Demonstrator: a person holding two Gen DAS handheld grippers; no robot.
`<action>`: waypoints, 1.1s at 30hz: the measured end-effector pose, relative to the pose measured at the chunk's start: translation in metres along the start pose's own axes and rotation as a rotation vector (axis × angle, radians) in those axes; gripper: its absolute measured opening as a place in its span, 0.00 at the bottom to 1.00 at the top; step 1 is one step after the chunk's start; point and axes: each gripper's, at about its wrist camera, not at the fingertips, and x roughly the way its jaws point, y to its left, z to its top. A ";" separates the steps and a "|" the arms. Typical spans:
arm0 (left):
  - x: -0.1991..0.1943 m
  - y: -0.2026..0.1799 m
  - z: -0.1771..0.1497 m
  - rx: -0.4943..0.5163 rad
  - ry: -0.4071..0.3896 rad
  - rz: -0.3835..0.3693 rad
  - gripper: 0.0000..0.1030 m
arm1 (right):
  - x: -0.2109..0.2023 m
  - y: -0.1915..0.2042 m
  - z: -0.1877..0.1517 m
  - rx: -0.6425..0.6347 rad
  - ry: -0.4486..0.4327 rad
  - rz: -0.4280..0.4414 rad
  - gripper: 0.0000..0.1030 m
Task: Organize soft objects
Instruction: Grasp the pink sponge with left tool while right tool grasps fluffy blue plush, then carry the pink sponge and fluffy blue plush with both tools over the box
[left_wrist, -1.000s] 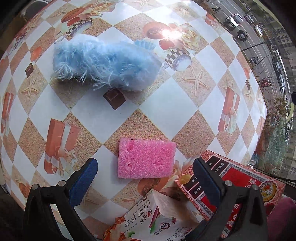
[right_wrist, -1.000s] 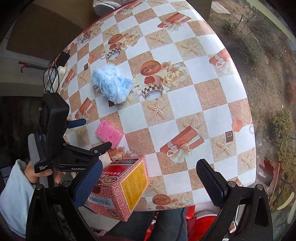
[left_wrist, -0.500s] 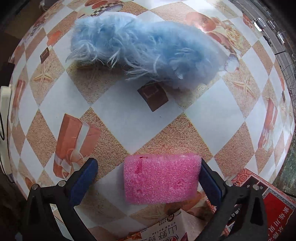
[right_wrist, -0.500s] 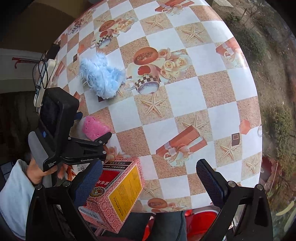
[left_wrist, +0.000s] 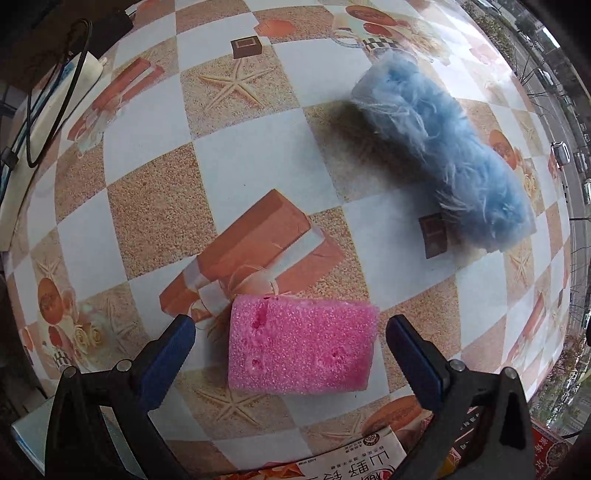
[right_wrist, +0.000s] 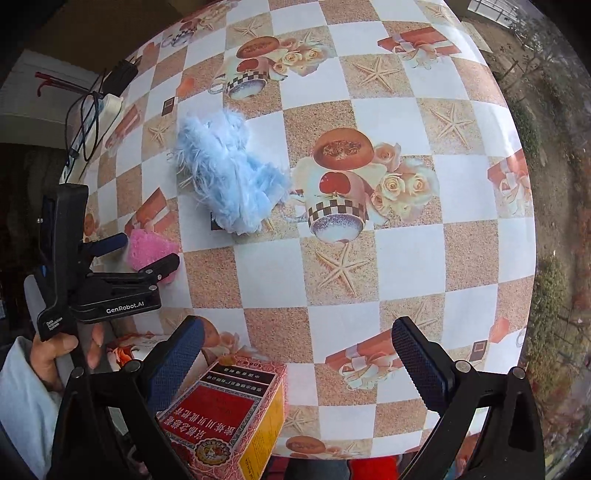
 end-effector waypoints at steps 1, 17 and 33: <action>0.002 0.001 0.000 -0.015 -0.002 0.005 1.00 | 0.002 0.007 0.007 -0.028 -0.015 -0.018 0.99; 0.006 -0.001 0.010 -0.070 -0.022 0.043 1.00 | 0.077 0.058 0.091 -0.193 -0.053 -0.105 0.96; -0.030 -0.027 0.016 -0.071 -0.099 0.041 0.71 | 0.035 0.019 0.072 -0.095 -0.123 -0.037 0.33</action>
